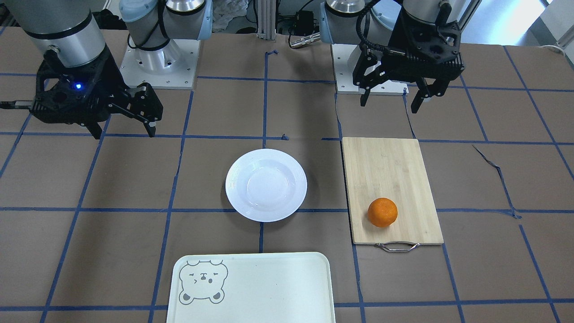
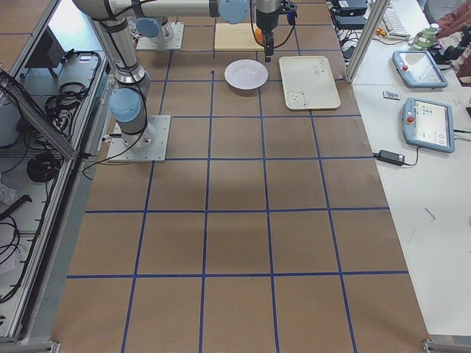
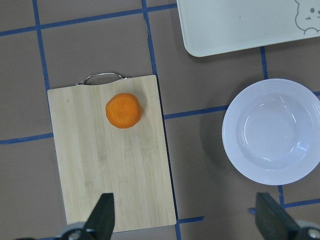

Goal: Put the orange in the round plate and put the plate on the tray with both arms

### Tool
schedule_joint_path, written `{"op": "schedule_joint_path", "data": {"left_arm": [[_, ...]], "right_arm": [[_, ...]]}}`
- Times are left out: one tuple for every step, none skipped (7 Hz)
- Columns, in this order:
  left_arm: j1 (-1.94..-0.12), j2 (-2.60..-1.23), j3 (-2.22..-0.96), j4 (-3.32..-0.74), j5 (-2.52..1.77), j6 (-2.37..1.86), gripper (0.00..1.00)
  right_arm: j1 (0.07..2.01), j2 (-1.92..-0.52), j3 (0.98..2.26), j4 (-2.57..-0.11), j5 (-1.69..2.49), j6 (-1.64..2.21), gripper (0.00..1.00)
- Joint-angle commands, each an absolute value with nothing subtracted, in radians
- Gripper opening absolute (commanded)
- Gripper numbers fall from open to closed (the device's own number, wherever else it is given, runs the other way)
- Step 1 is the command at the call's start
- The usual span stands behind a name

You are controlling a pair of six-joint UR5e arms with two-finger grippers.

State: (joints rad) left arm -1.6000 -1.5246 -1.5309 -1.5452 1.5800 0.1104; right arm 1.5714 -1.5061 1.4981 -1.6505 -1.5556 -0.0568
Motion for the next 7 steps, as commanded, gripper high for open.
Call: {"op": "schedule_joint_path", "data": {"left_arm": [[-1.600,-1.525,-1.531,-1.546,1.578,0.110,1.00],[-1.600,-1.525,-1.531,-1.546,1.578,0.110,1.00],[-1.600,-1.525,-1.531,-1.545,1.578,0.110,1.00],[-1.600,-1.525,-1.531,-1.546,1.578,0.110,1.00],[-1.600,-1.525,-1.531,-1.545,1.578,0.110,1.00],[-1.600,-1.525,-1.531,-1.546,1.578,0.110,1.00],[-1.600,-1.525,-1.531,-1.545,1.578,0.109,1.00]], "right_arm": [[1.571,-1.505,1.497,-1.651,-1.566,-0.057,1.00],[1.571,-1.505,1.497,-1.651,-1.560,-0.057,1.00],[1.571,-1.505,1.497,-1.651,-1.559,-0.057,1.00],[1.569,-1.505,1.499,-1.651,-1.559,-0.057,1.00],[1.571,-1.505,1.497,-1.651,-1.557,-0.057,1.00],[1.571,-1.505,1.497,-1.651,-1.557,-0.057,1.00],[1.571,-1.505,1.497,-1.651,-1.557,-0.057,1.00]]}}
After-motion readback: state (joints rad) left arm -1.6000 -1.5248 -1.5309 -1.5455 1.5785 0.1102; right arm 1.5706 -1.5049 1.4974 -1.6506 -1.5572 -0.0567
